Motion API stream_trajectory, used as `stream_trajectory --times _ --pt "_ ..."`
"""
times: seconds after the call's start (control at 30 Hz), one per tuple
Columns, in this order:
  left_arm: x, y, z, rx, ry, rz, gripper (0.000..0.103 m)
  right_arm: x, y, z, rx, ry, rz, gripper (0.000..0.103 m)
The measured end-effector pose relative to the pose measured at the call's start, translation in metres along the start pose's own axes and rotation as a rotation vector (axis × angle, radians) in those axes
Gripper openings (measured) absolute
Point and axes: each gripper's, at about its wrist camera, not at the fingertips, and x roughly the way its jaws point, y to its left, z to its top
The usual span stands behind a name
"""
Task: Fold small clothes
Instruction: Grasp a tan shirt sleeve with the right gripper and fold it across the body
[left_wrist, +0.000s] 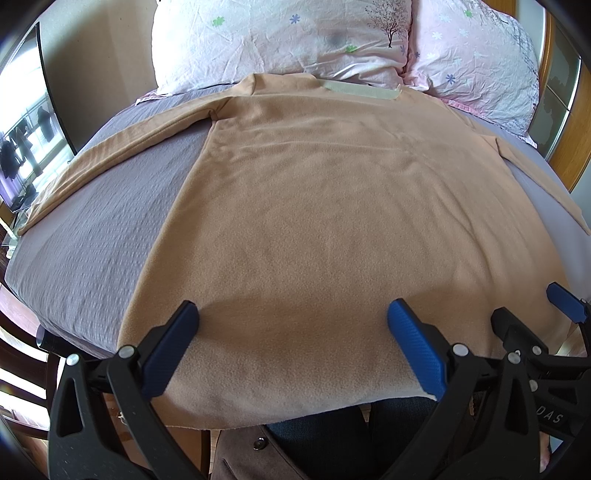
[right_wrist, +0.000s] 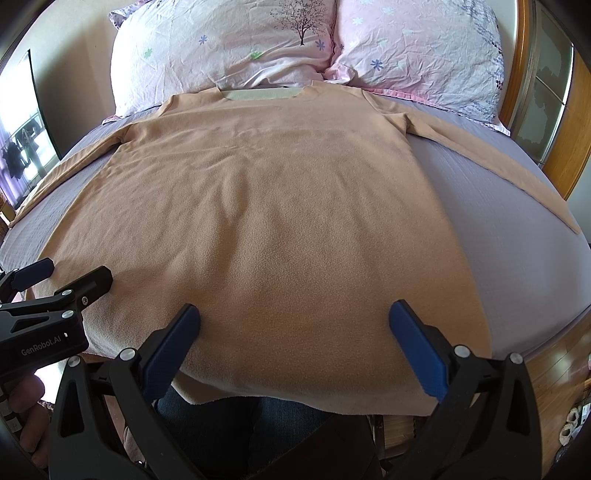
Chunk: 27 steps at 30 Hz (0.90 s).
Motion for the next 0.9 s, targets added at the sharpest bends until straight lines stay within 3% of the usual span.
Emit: stream_trajectory --times 0.57,0.7,0.77,0.83,0.9 --pt "0.0 0.0 0.0 0.0 0.001 0.0 0.101 0.0 0.004 -0.002 -0.004 -0.004 0.002 0.102" --pt "-0.001 0.0 -0.003 0.011 -0.024 0.001 0.101 0.0 -0.001 -0.002 -0.04 -0.072 0.048 0.102" --pt "-0.004 0.0 -0.005 0.025 -0.031 0.0 0.101 -0.002 -0.015 0.004 -0.026 -0.069 0.095 0.102" --pt "-0.004 -0.002 -0.001 0.039 -0.023 -0.003 0.101 -0.013 -0.058 0.021 0.099 -0.121 0.122 0.102" --pt "-0.012 0.003 0.005 0.052 -0.071 -0.011 0.101 -0.027 -0.118 0.041 0.259 -0.198 0.113 0.102"
